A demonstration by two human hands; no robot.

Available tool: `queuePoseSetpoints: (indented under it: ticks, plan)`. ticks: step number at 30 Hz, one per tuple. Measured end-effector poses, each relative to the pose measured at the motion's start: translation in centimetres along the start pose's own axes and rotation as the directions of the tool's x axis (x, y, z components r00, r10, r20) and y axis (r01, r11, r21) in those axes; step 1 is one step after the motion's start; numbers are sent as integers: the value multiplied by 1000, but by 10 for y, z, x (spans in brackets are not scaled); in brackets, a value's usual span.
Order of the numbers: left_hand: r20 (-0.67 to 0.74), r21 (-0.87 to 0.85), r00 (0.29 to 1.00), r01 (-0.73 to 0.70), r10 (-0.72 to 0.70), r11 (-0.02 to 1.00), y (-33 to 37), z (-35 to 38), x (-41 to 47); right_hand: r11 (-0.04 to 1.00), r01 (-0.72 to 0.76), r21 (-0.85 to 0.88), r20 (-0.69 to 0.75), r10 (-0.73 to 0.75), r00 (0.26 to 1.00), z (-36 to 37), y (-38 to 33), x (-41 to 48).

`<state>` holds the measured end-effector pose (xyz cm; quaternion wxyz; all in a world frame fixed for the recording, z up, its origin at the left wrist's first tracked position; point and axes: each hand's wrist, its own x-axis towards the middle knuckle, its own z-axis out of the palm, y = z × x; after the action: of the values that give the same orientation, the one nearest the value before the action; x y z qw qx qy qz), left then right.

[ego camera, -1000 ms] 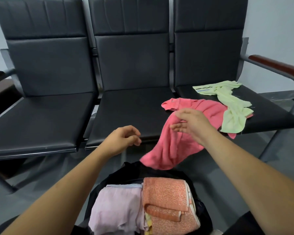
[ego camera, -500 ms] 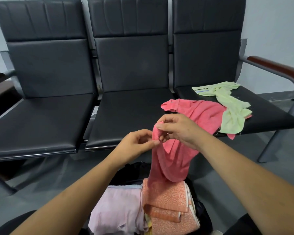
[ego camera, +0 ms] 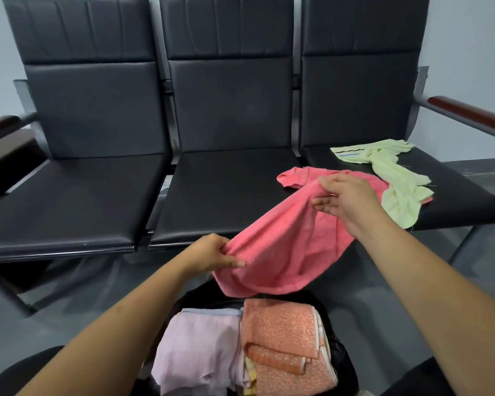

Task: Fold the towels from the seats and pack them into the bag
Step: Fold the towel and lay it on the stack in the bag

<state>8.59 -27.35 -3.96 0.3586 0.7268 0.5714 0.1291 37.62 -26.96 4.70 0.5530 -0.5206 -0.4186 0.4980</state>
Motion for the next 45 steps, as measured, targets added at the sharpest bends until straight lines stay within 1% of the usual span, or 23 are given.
queuePoseSetpoints:
  ticks: [2, 6, 9, 10, 12, 14, 16, 18, 20, 24, 25, 26, 29, 30, 33, 34, 37, 38, 39, 41, 42, 44, 45]
  plan:
    - [-11, -62, 1000, 28, -29, 998, -8, -3, 0, 999, -33, -13, -62, 33, 998, -6, 5, 5]
    - [-69, 127, 997, 42, -33, 991, -22, -11, -2, 1000, -22, 3, -192, 22, 981, -12, 17, 9]
    - [-130, 160, 987, 120, -99, 980, -34, -24, -9, 999, -50, -19, -236, 44, 971, -7, 24, 10]
    - [-162, 137, 978, 152, -129, 979, -34, -31, -11, 998, -55, -36, -232, 45, 972, -3, 21, 11]
    - [-231, -128, 954, 166, -192, 978, -25, -51, -12, 998, -13, -66, -190, 0, 982, 12, 1, 14]
    - [-321, -422, 915, 93, -245, 902, -1, -77, -13, 994, 75, -78, -140, -85, 986, 29, -33, 18]
    - [-391, -527, 890, -6, -236, 850, 30, -110, -17, 985, 151, -83, -126, -161, 979, 42, -74, 22]
    - [-424, -537, 890, -95, -171, 838, 66, -143, -27, 969, 221, -112, -122, -234, 965, 47, -116, 23]
    - [-504, -514, 857, -194, -110, 836, 102, -184, -35, 949, 290, -122, -127, -305, 944, 50, -162, 22]
    - [-708, -445, 706, -475, 27, 759, 188, -274, -58, 876, 481, -44, -179, -480, 859, 57, -257, 6]
    - [-734, -430, 677, -527, 56, 733, 207, -293, -64, 845, 535, -12, -192, -527, 828, 58, -277, 2]
    - [-750, -378, 655, -541, 95, 751, 221, -309, -71, 817, 576, -12, -207, -566, 798, 58, -292, 1]
    - [-721, -35, 665, -317, 196, 948, 242, -333, -91, 773, 585, -243, -228, -632, 740, 52, -316, -1]
    - [-709, 31, 677, -250, 197, 968, 244, -337, -97, 768, 572, -289, -249, -637, 729, 48, -320, -1]
    - [-751, 64, 639, -186, 170, 981, 240, -343, -105, 775, 565, -282, -272, -630, 728, 43, -325, -13]
    - [-744, 84, 651, -131, 150, 988, 238, -343, -107, 767, 567, -301, -249, -637, 730, 42, -326, -17]
    - [-569, 274, 822, 168, 19, 947, 229, -334, -114, 742, 540, -397, -129, -627, 768, 45, -327, -23]
    - [-536, 303, 844, 193, 0, 933, 227, -330, -116, 750, 527, -400, -106, -609, 786, 47, -327, -25]
    - [-531, 267, 847, 163, 4, 950, 224, -330, -115, 762, 514, -394, -97, -591, 801, 49, -327, -26]
    - [-573, 5, 820, -20, 19, 1000, 220, -331, -113, 790, 505, -347, -97, -566, 819, 53, -326, -29]
    - [-573, -132, 819, -125, 28, 983, 222, -331, -114, 802, 504, -320, -96, -557, 825, 54, -326, -30]
    - [-555, -389, 830, -310, 47, 868, 228, -328, -119, 805, 522, -283, -88, -564, 821, 56, -326, -34]
    - [-552, -517, 831, -404, 67, 754, 232, -329, -122, 802, 550, -233, -88, -580, 810, 57, -328, -37]
